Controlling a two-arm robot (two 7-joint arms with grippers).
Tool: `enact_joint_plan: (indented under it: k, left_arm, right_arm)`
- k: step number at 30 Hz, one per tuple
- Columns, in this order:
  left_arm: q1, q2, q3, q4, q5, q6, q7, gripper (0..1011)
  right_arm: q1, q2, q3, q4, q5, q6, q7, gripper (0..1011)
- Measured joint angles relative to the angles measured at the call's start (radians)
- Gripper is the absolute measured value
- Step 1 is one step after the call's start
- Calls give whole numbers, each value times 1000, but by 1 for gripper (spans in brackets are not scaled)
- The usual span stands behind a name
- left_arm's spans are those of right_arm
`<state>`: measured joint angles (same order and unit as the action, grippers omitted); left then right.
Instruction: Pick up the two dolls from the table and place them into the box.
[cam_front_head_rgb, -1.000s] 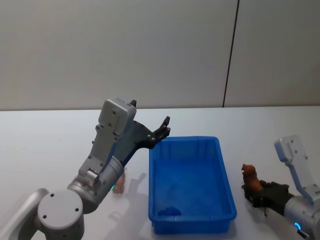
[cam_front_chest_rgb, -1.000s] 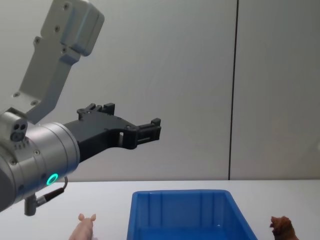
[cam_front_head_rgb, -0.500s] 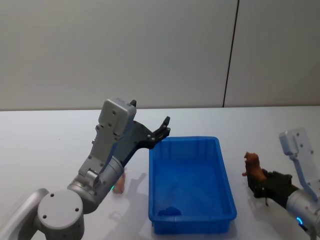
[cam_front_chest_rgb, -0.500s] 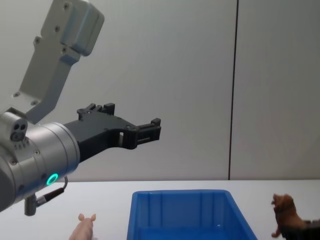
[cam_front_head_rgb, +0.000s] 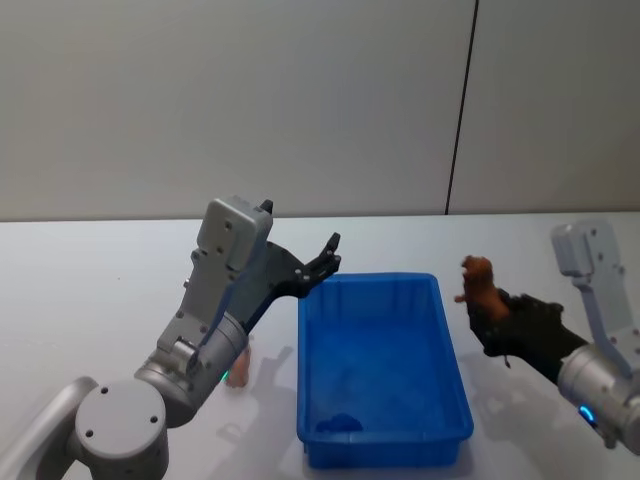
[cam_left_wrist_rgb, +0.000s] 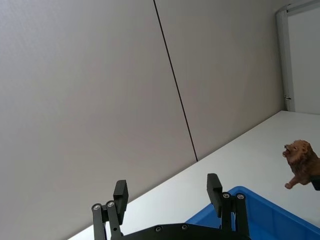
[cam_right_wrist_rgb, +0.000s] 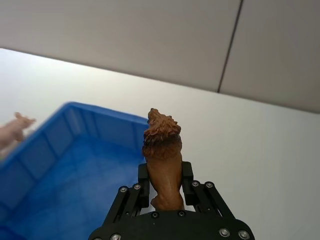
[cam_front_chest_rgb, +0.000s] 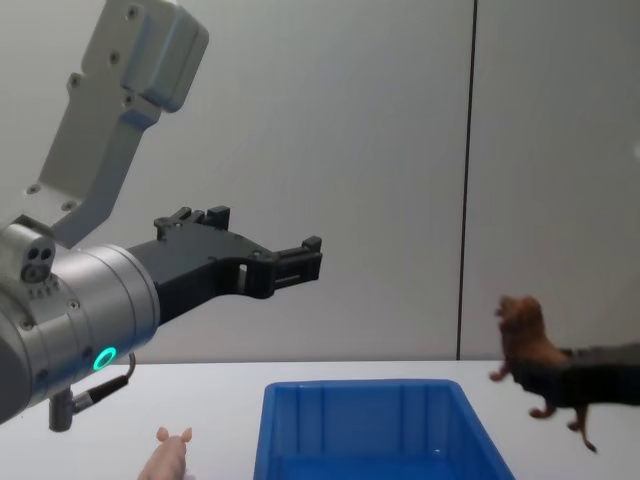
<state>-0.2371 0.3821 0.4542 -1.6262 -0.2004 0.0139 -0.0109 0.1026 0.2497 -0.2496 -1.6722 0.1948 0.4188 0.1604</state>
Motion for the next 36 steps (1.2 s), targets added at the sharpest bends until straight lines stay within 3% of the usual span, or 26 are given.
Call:
enact_joint_plan:
  k: [13,22,32,36]
  left_arm:
    - [0,0,0,0,0,0,0,1001]
    - [0,0,0,0,0,0,0,1001]
    - [0,0,0,0,0,0,0,1001]
    - [0,0,0,0,0,0,0,1001]
  right_arm:
    - [39,-36,-35,-25,-11,9,114,360]
    - [62,-63,-59,4,-20,47,150,380]
    - [75,-79,-72,44,-33,70,149,659]
    - [76,-81,-74,53,-34,69,147,814]
